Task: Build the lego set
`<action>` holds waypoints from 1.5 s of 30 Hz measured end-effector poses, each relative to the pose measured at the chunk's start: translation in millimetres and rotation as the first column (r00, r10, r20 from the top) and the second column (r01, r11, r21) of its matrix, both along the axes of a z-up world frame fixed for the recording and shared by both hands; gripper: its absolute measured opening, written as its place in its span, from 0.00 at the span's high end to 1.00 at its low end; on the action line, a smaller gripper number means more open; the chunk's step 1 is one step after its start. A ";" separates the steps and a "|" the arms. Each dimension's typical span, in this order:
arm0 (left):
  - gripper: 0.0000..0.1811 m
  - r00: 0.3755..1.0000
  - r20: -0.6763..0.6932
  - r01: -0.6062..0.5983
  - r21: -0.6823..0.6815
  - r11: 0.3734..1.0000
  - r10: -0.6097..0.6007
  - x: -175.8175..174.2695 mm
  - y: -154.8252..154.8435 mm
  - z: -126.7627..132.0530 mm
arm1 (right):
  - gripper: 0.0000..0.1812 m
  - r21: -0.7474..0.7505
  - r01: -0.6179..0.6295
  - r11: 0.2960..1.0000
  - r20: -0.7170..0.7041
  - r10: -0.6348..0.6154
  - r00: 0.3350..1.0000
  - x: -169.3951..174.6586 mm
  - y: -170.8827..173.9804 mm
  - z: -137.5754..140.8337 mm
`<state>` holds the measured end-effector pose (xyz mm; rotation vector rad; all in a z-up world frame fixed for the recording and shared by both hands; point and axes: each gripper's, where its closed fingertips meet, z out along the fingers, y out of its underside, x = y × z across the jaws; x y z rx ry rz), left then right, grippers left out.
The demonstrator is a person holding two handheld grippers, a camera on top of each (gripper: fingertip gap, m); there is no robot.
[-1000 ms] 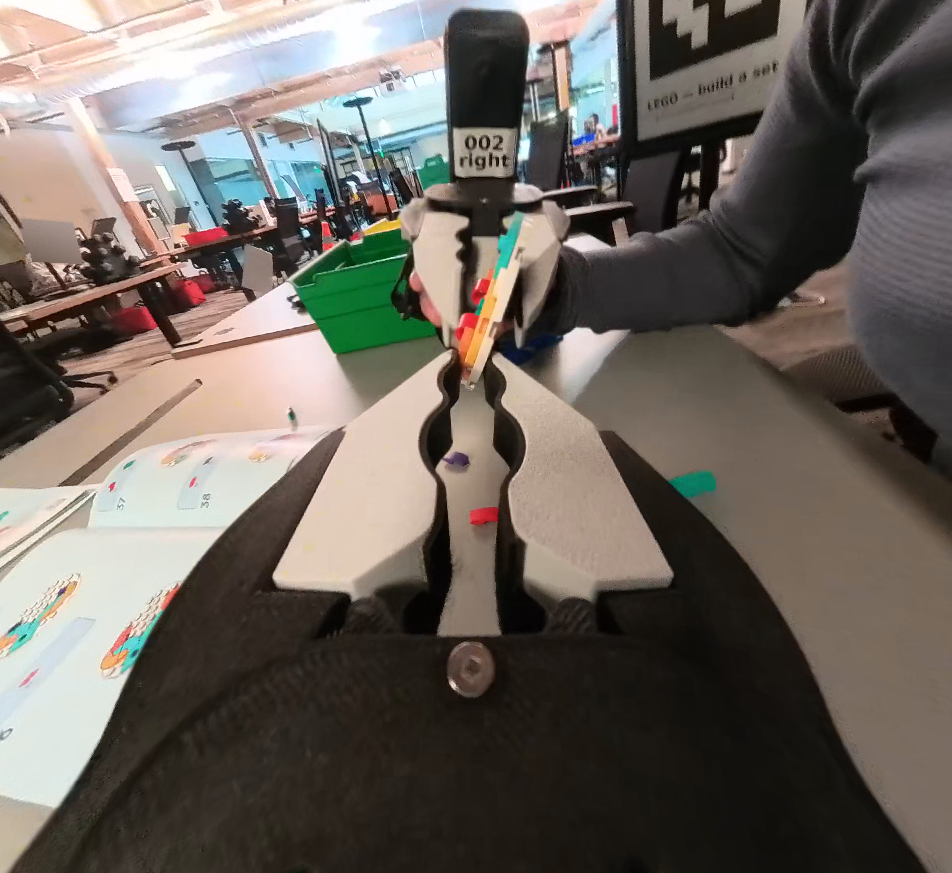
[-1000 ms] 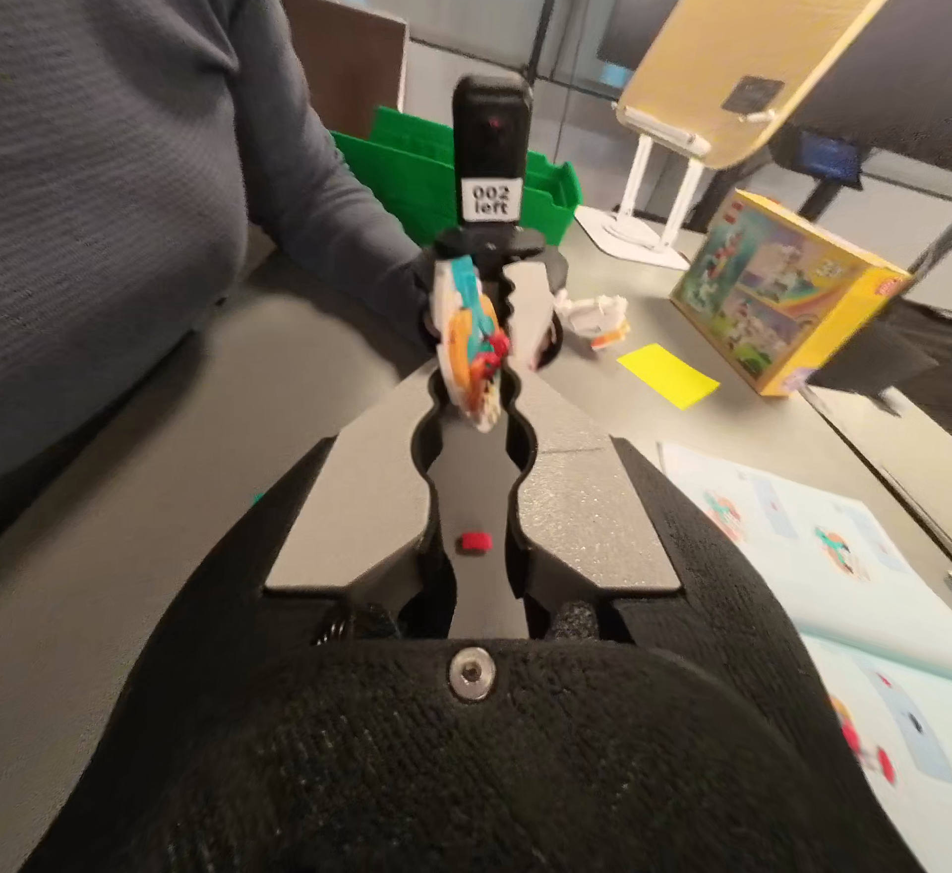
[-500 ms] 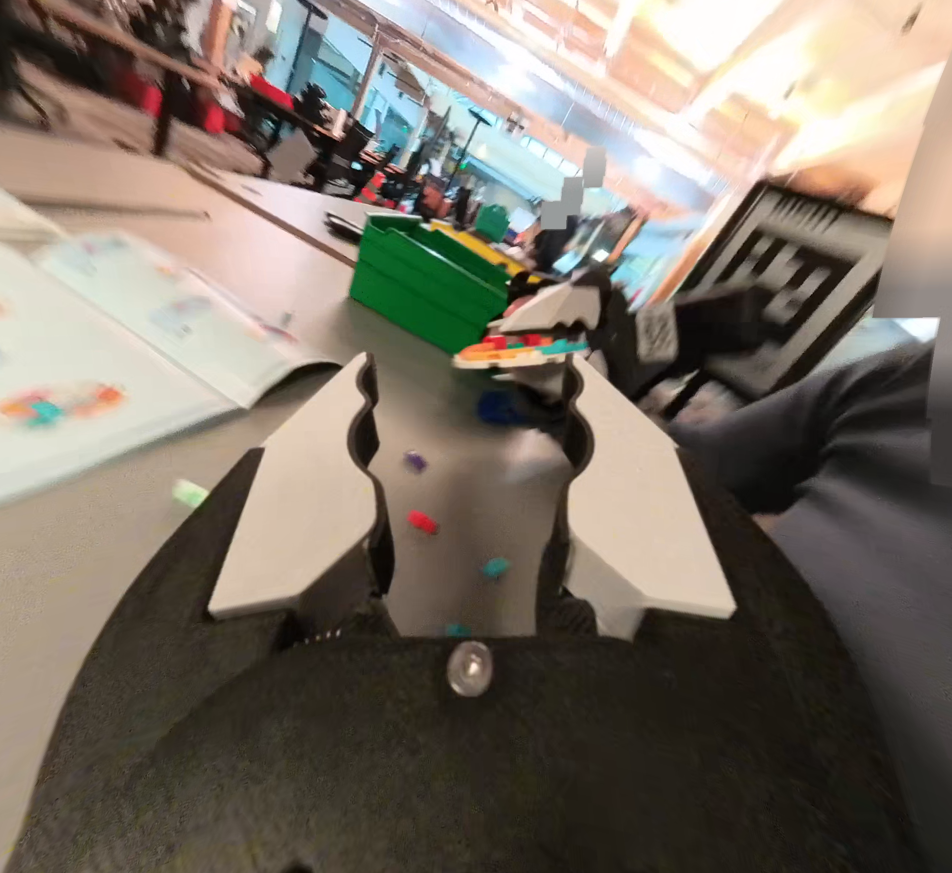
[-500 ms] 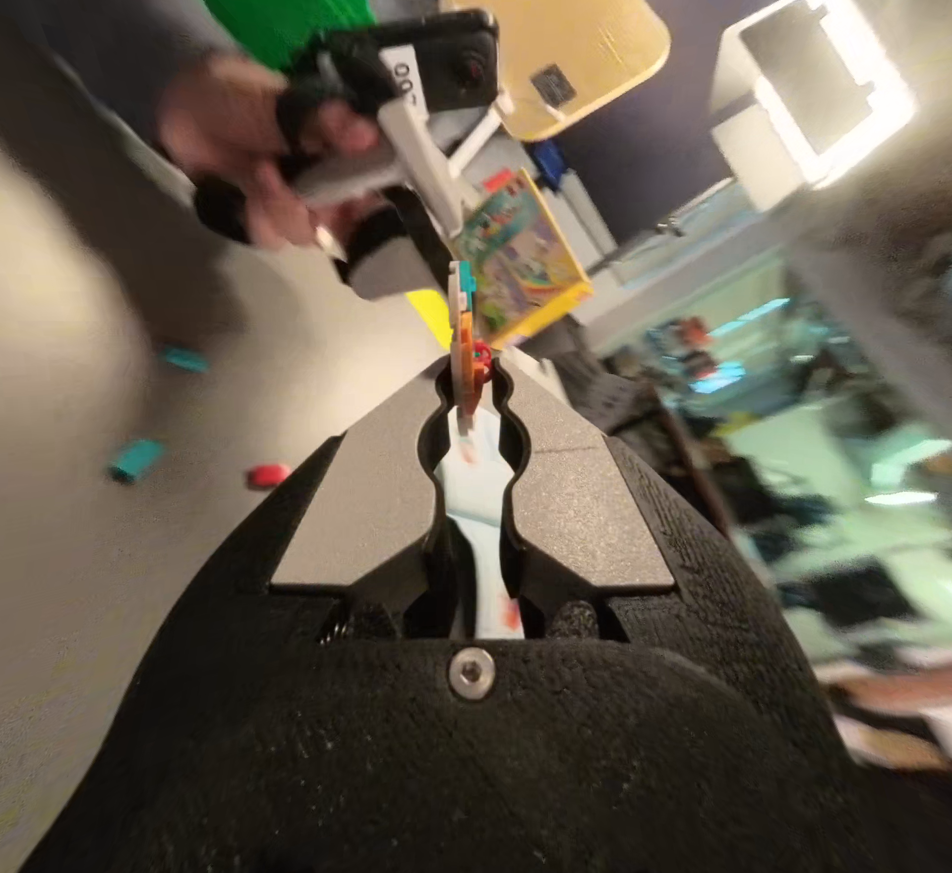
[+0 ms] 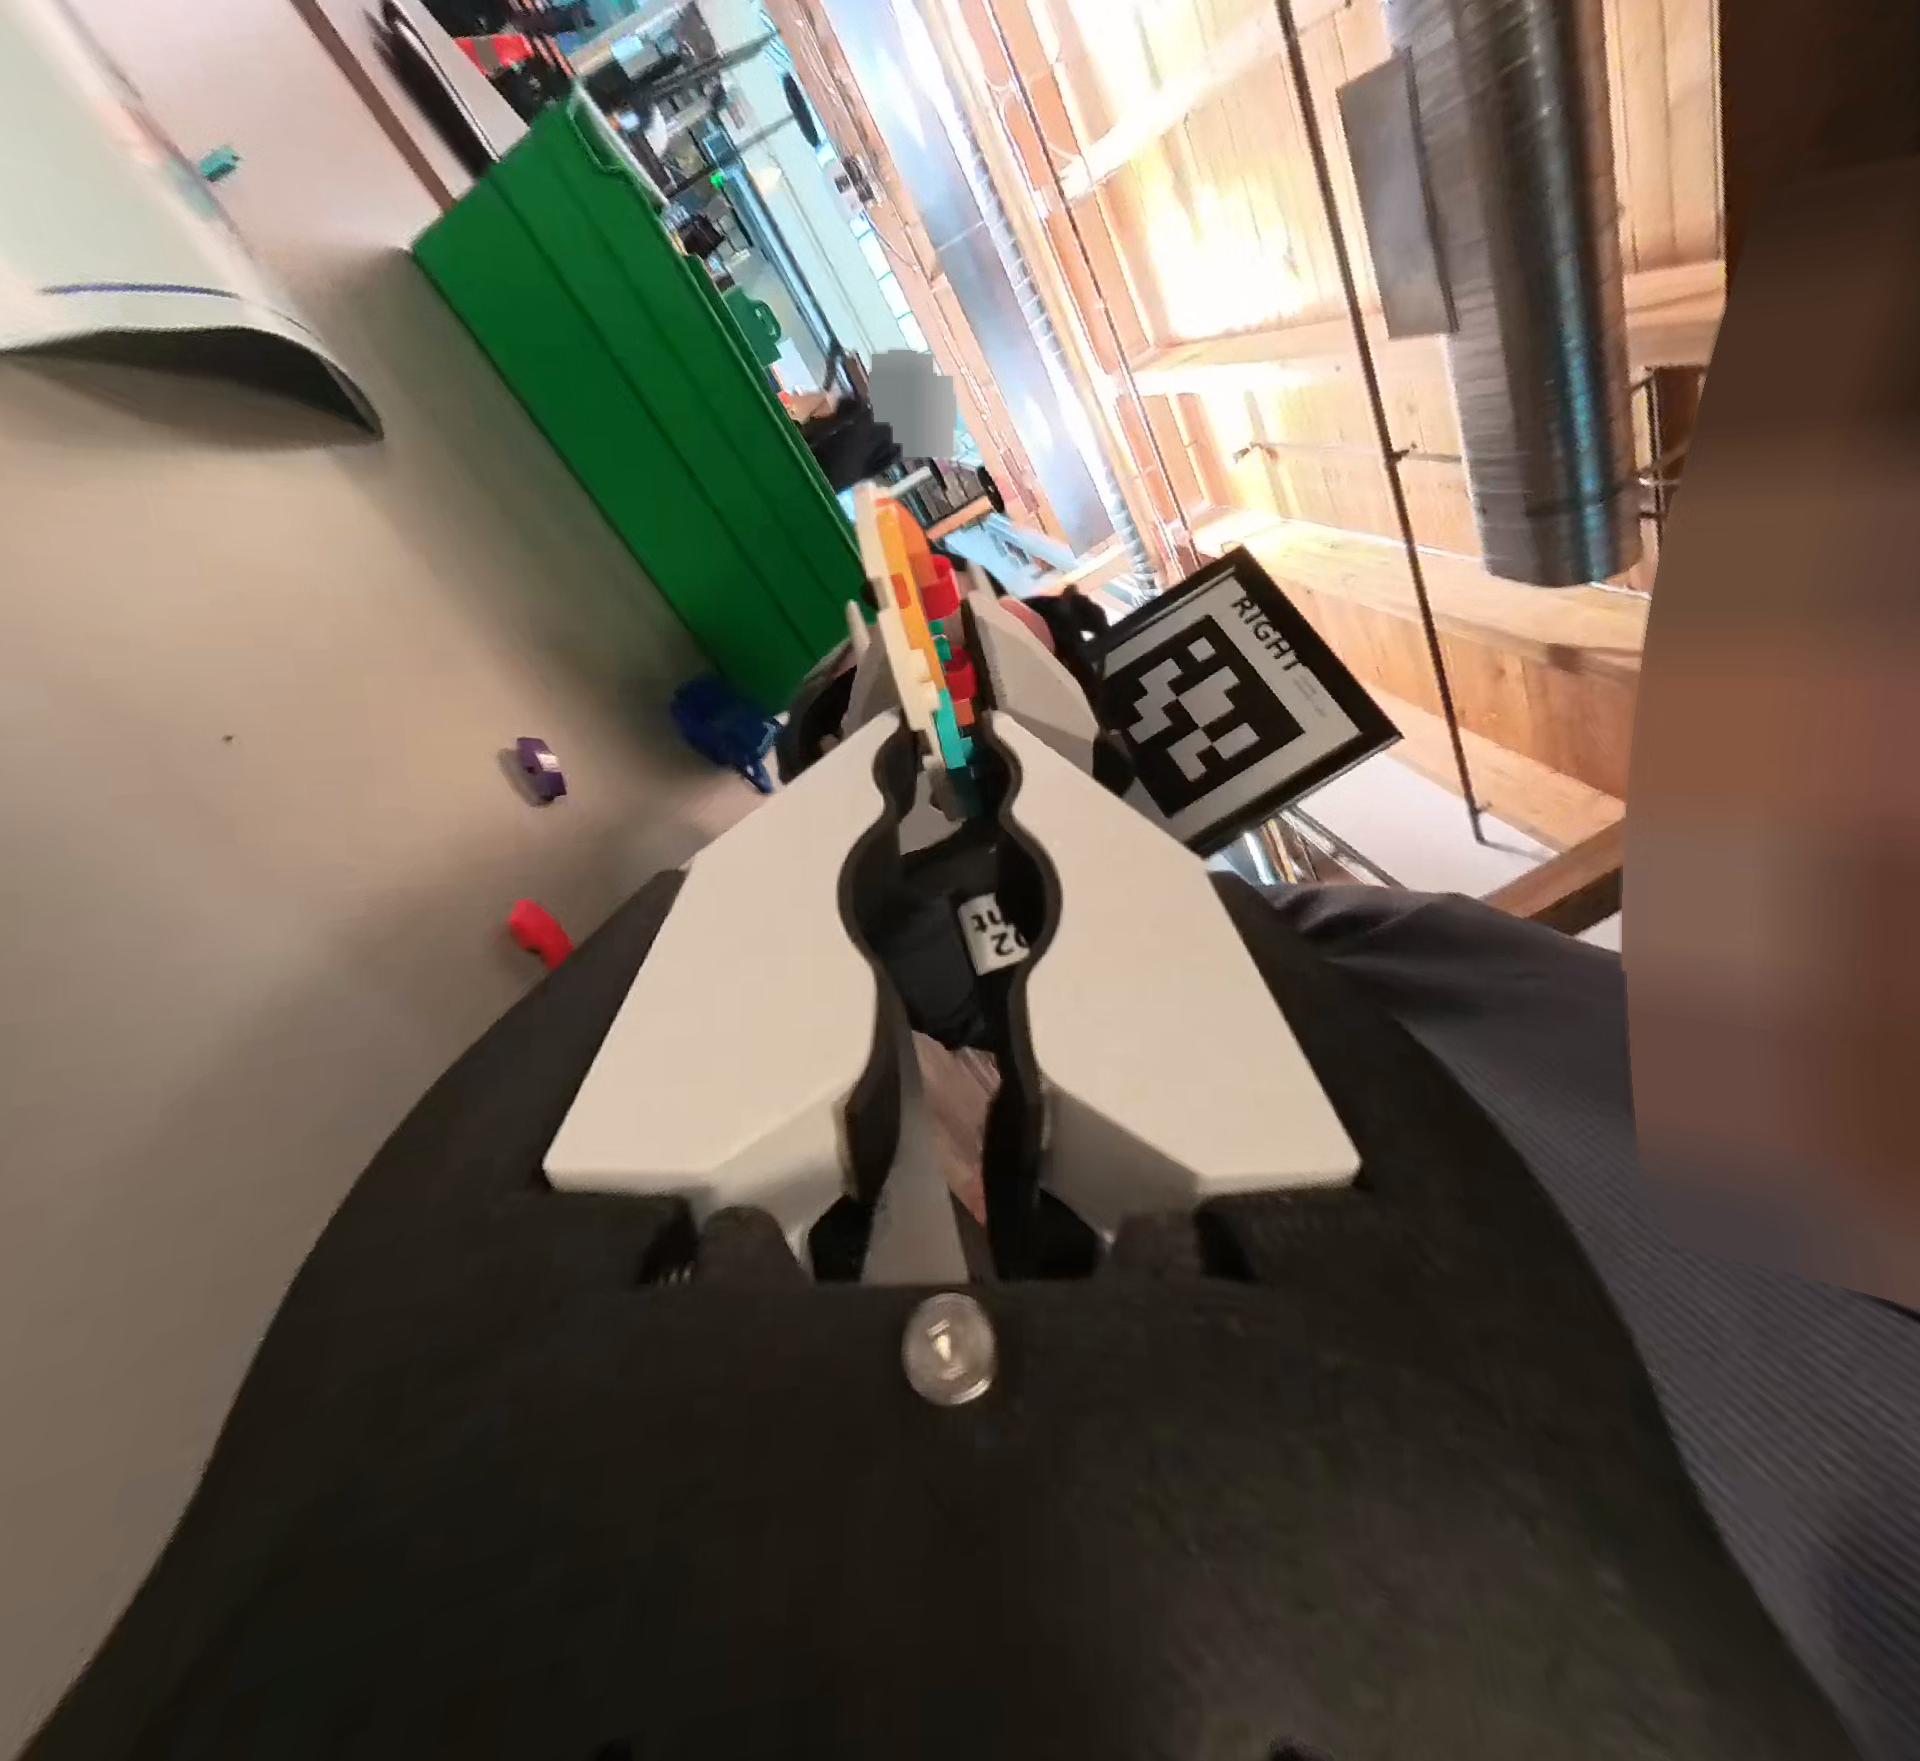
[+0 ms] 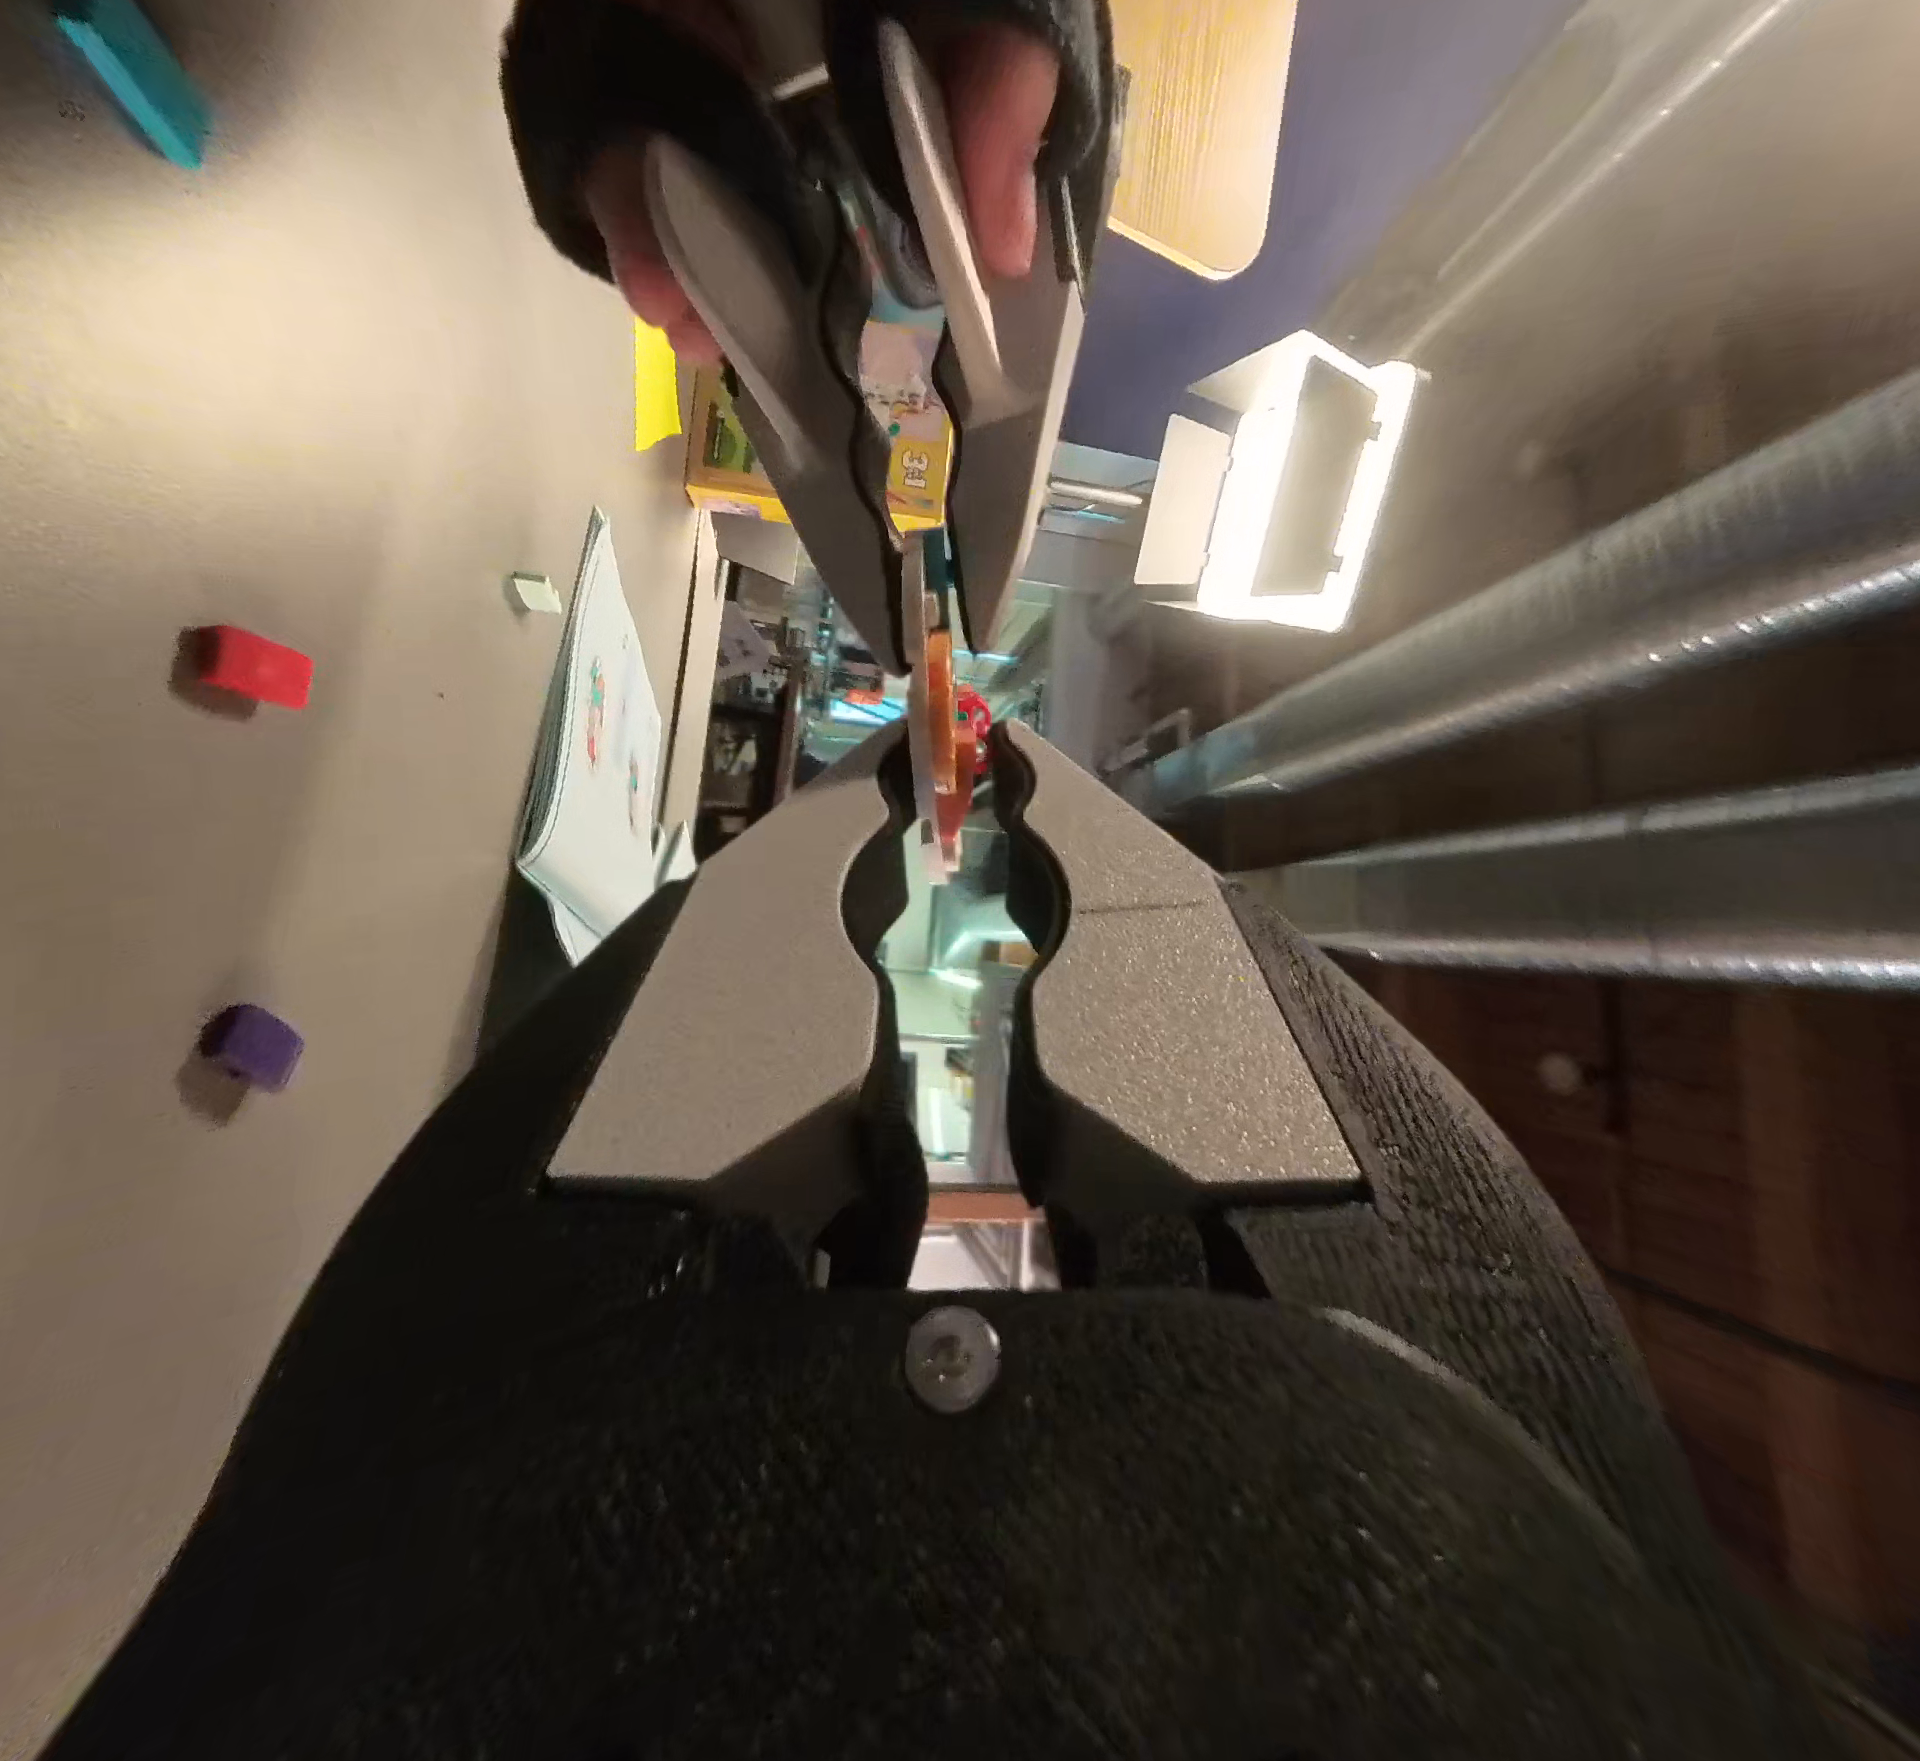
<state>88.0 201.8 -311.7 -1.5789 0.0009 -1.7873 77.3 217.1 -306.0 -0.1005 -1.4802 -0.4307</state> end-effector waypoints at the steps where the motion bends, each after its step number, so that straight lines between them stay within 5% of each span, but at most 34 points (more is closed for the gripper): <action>1: 0.95 1.000 0.002 -0.013 -0.001 1.000 0.013 -0.5 1.2 -0.6 | 0.94 0.014 0.005 1.000 0.001 -0.005 1.000 -0.5 0.1 -0.3; 8: 0.97 0.994 0.105 0.017 -0.038 0.999 -0.013 -4.6 3.1 0.1 | 0.93 0.036 -0.032 0.999 0.006 0.032 0.999 -3.7 -9.7 -2.5; 13: 0.97 0.976 -0.059 -0.207 0.048 0.977 0.209 -34.8 19.7 -3.1 | 0.78 -0.319 -0.019 0.947 0.006 0.022 1.000 4.2 13.6 -11.2; 15: 0.98 0.913 -0.216 -0.324 0.129 0.937 0.345 -52.9 29.1 -11.6 | 0.82 -0.617 -0.063 0.784 -0.073 0.023 0.997 1.8 22.0 -7.8; 17: 0.98 0.795 -0.382 -0.401 0.253 0.881 0.471 -66.8 36.2 -18.9 | 0.85 -0.900 -0.141 0.413 -0.150 0.011 0.989 -12.3 21.4 -9.9; 19: 0.97 0.688 -0.479 -0.424 0.345 0.837 0.546 -72.3 39.4 -21.7 | 0.84 -0.981 -0.171 0.092 -0.176 -0.051 0.983 -28.7 23.0 -17.2; 21: 0.97 0.617 -0.526 -0.438 0.389 0.810 0.586 -73.3 41.0 -24.6 | 0.86 -0.985 -0.174 -0.021 -0.170 -0.118 0.978 -40.0 27.3 -25.1; 27: 0.98 0.534 -0.592 -0.412 0.441 0.797 0.603 -67.0 42.2 -28.3 | 0.92 -0.978 -0.206 -0.042 -0.195 -0.180 0.964 -55.9 29.4 -27.0; 35: 0.96 0.520 -0.595 -0.382 0.479 0.790 0.612 -61.9 41.0 -25.5 | 0.93 -0.970 -0.228 -0.080 -0.211 -0.175 0.962 -54.6 32.6 -25.3; 45: 0.91 0.538 -0.640 -0.199 0.535 0.821 0.548 -49.7 28.0 -27.0 | 0.93 -0.949 -0.225 -0.220 -0.213 -0.075 0.974 -51.1 24.6 -26.2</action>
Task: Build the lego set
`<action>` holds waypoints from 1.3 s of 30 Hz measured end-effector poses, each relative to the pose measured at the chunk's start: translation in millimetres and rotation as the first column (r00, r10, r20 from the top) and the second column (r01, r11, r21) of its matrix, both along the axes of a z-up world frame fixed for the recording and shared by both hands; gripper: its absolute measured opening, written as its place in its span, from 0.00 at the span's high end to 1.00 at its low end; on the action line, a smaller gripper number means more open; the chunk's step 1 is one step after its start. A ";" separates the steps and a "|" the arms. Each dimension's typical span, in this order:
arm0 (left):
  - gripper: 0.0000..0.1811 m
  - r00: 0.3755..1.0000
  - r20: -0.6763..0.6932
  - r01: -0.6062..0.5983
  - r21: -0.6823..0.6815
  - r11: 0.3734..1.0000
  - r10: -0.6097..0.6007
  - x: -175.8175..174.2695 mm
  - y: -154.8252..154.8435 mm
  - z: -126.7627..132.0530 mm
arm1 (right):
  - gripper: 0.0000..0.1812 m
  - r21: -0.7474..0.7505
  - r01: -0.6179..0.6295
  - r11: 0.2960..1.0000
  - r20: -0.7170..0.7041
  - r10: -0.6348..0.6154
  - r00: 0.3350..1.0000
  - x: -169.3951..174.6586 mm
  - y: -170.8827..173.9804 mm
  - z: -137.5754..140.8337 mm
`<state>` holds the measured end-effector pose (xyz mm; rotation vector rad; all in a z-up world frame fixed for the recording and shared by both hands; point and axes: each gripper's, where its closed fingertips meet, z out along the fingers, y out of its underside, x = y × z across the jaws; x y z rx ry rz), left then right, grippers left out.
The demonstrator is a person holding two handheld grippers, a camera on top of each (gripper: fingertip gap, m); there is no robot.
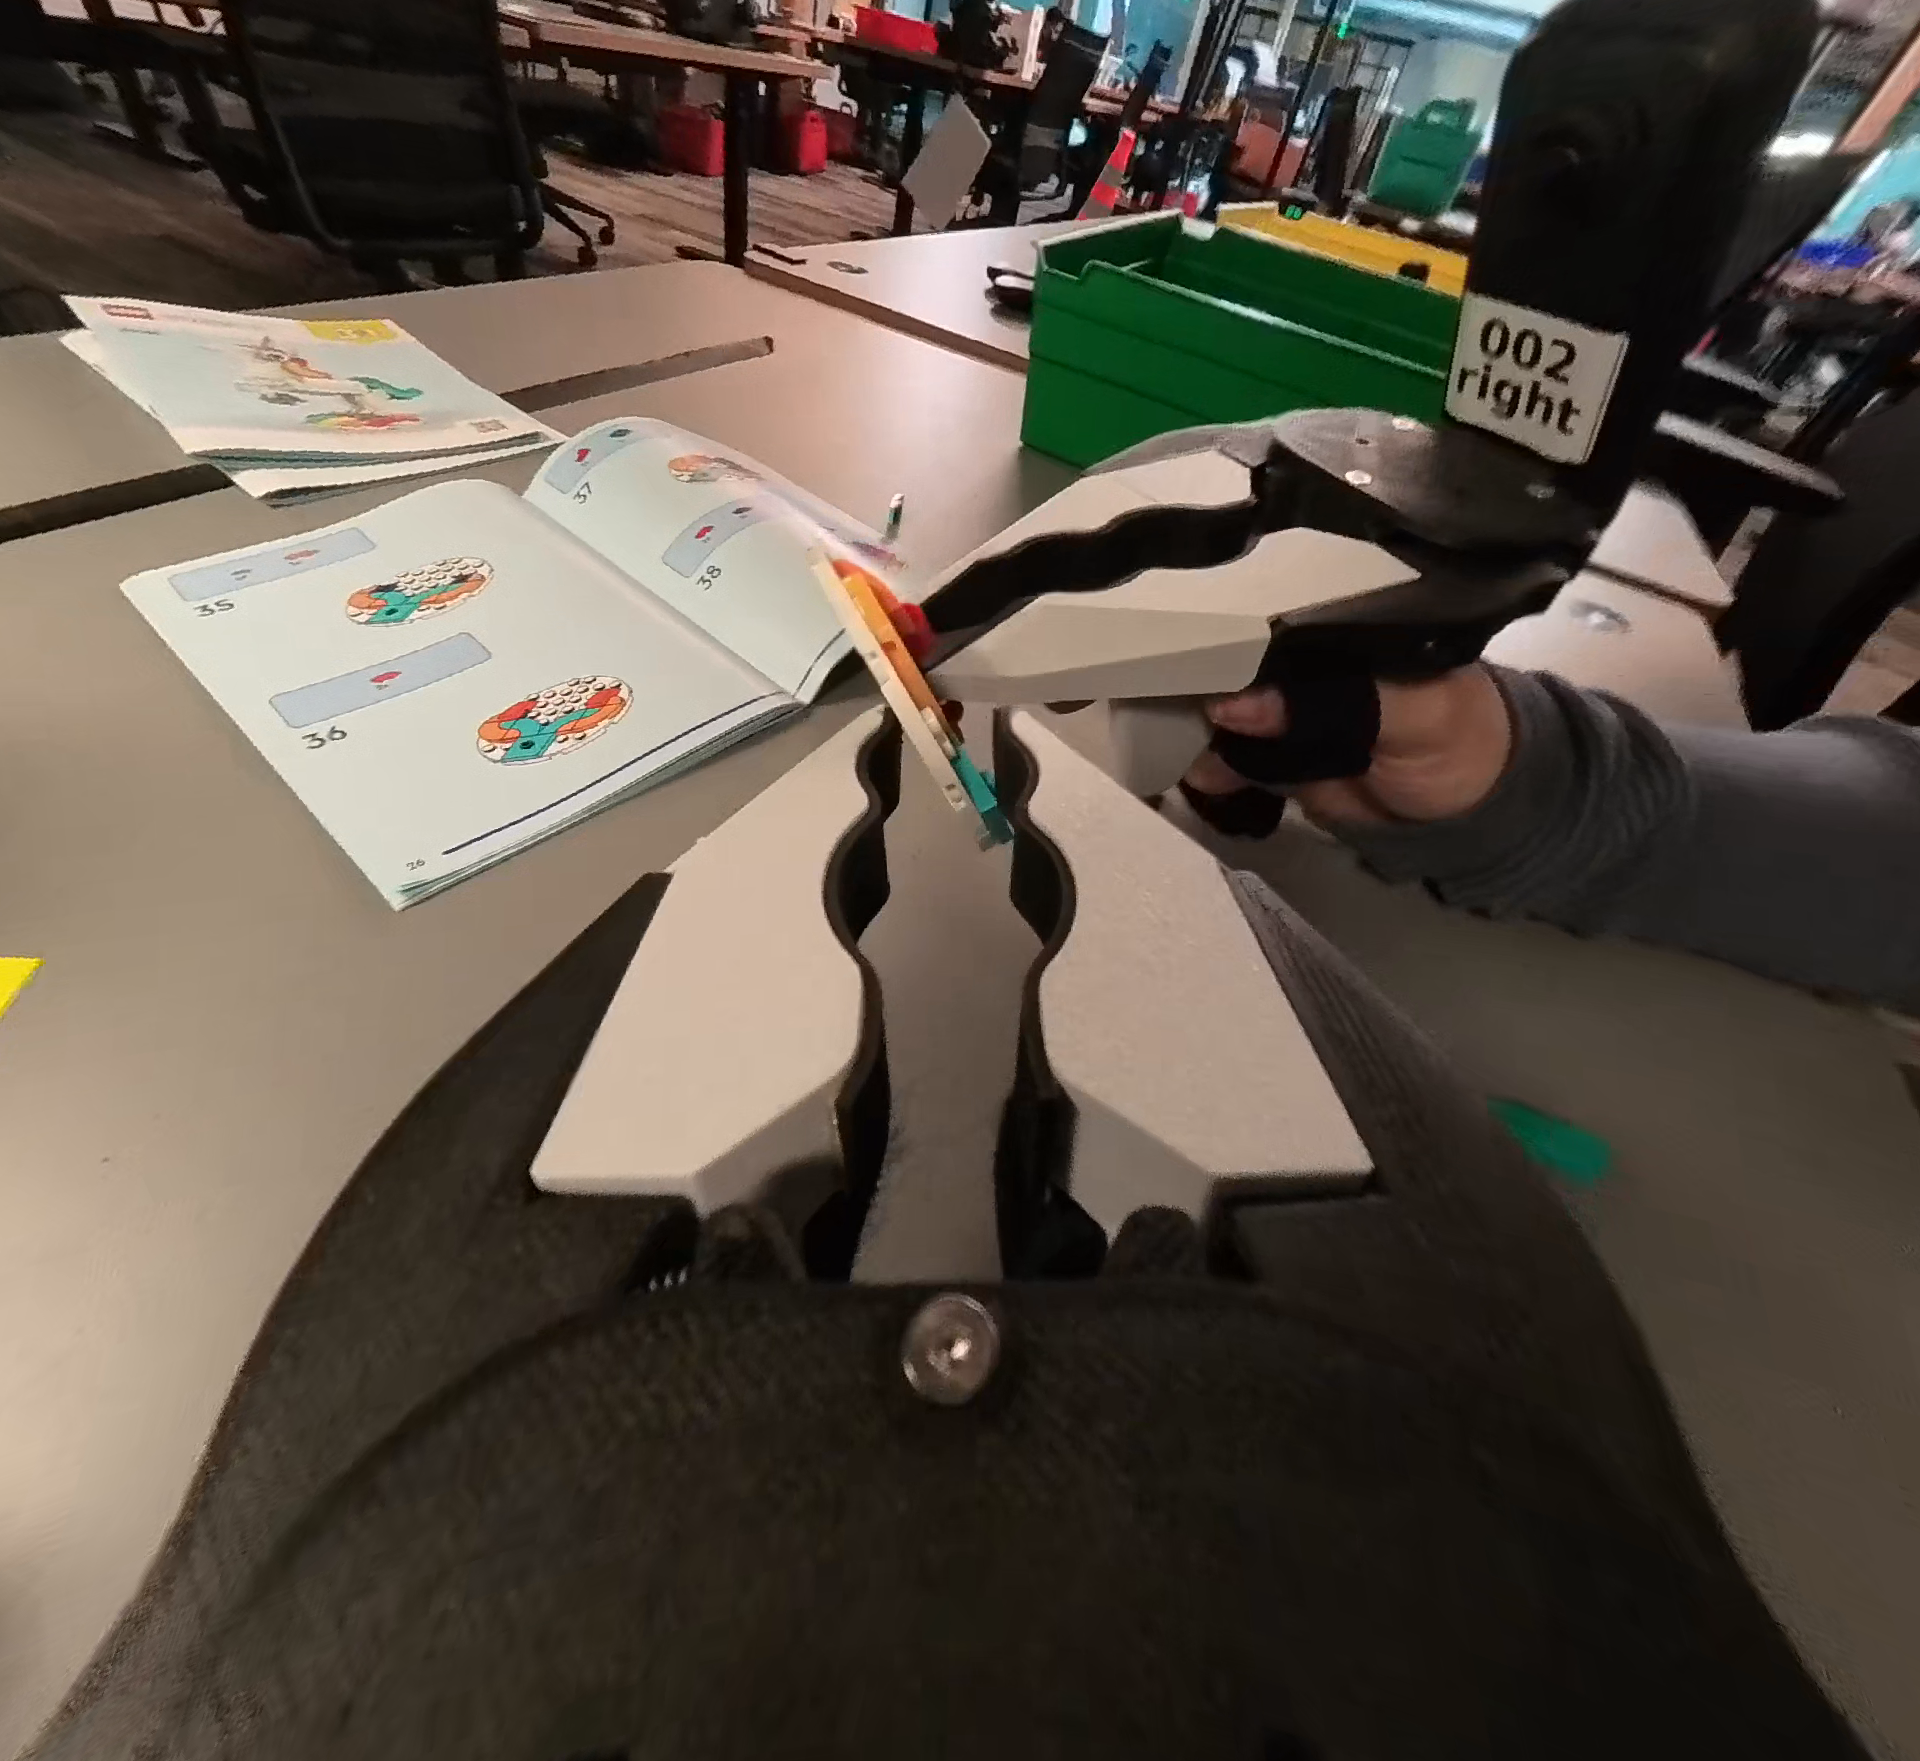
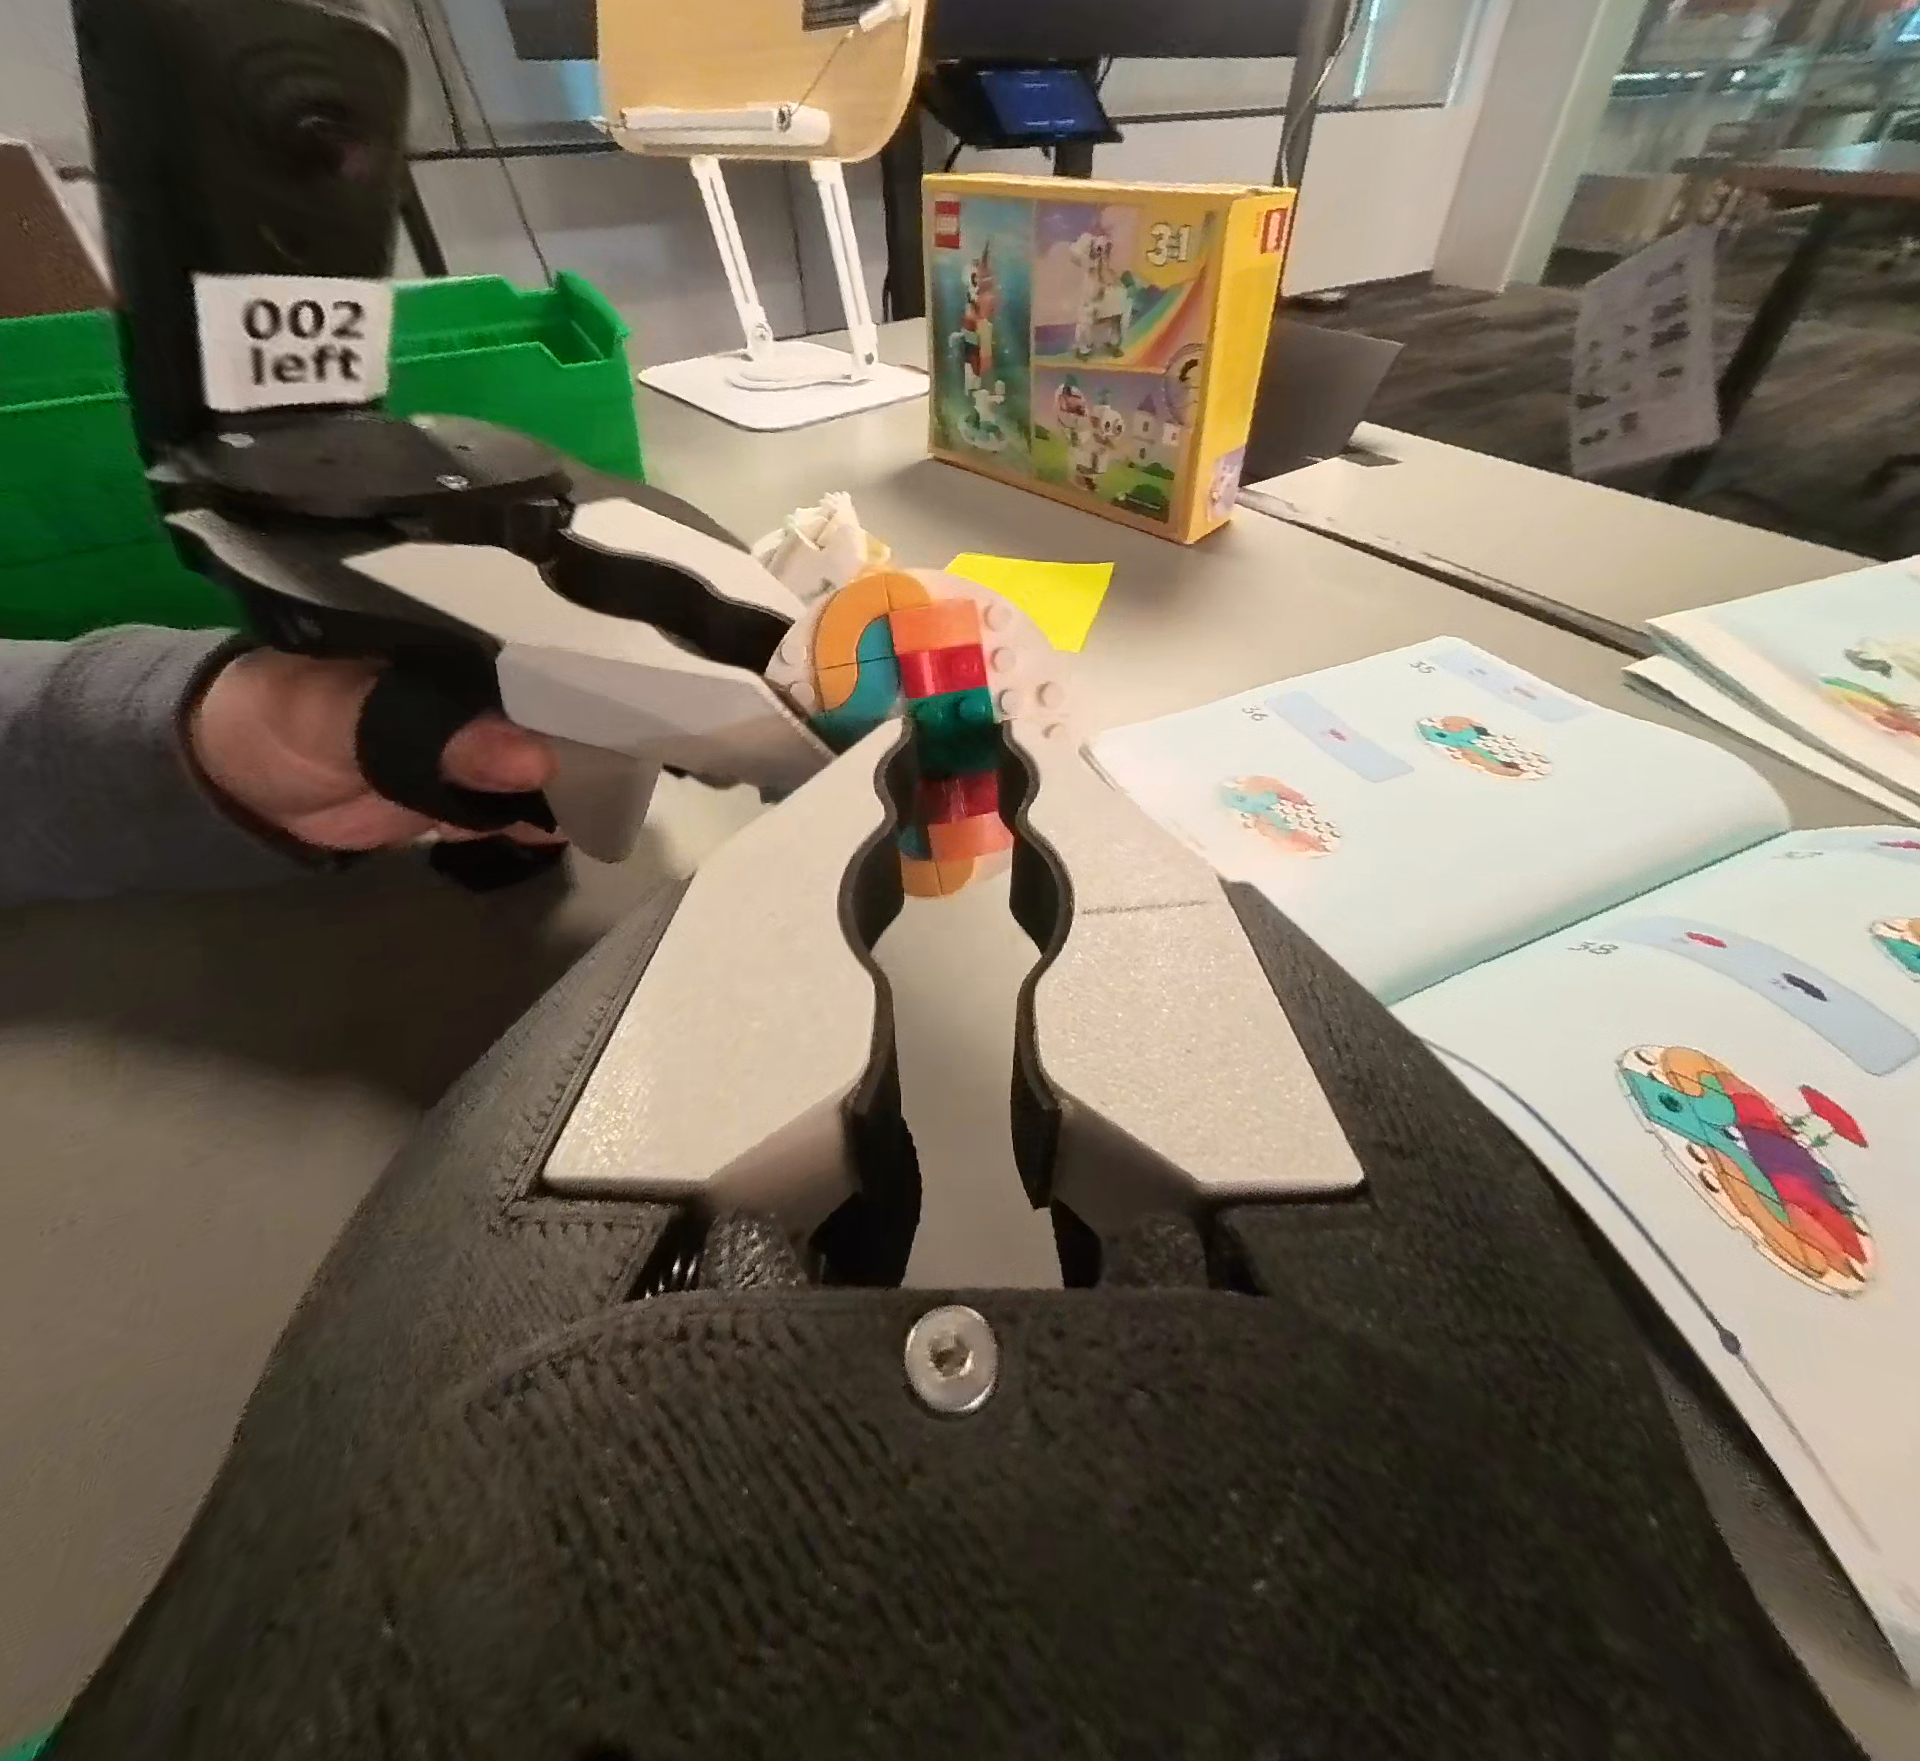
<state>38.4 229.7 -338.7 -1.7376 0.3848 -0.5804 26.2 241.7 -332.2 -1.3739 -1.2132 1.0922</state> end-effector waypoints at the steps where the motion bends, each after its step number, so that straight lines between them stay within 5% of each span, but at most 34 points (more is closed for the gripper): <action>1: 0.92 0.999 -0.038 -0.010 0.003 1.000 0.010 -0.9 0.3 -2.3 | 0.93 0.004 -0.007 1.000 0.020 0.006 1.000 0.0 0.0 -2.7; 7: 0.97 0.967 -0.237 -0.077 0.053 0.996 0.088 -8.7 2.9 -5.9 | 0.95 0.023 -0.035 0.999 0.075 0.033 0.997 2.0 -2.5 -9.8; 15: 0.96 0.991 -0.053 -0.124 -0.045 0.991 0.121 -5.2 5.3 -6.7 | 0.93 0.085 0.062 0.995 0.089 -0.069 0.994 -0.4 2.4 -10.7; 26: 0.88 0.988 0.156 0.014 -0.099 0.995 0.001 1.6 -0.8 2.1 | 0.95 0.044 0.046 0.998 0.063 -0.049 0.997 -0.3 1.0 -8.1; 32: 0.96 0.981 0.194 -0.012 -0.098 0.995 0.031 -8.4 2.7 1.2 | 0.88 -0.075 0.014 0.997 -0.035 -0.017 0.999 3.4 3.3 2.3; 36: 0.97 0.965 0.262 0.025 -0.063 0.998 -0.008 -9.2 0.1 11.7 | 0.74 -0.087 0.108 0.990 -0.083 -0.115 0.990 10.9 20.4 10.3; 39: 0.97 0.932 0.347 0.122 -0.035 0.992 -0.103 -1.9 -6.1 20.1 | 0.80 -0.204 -0.026 0.979 -0.135 -0.002 0.991 10.9 10.1 15.5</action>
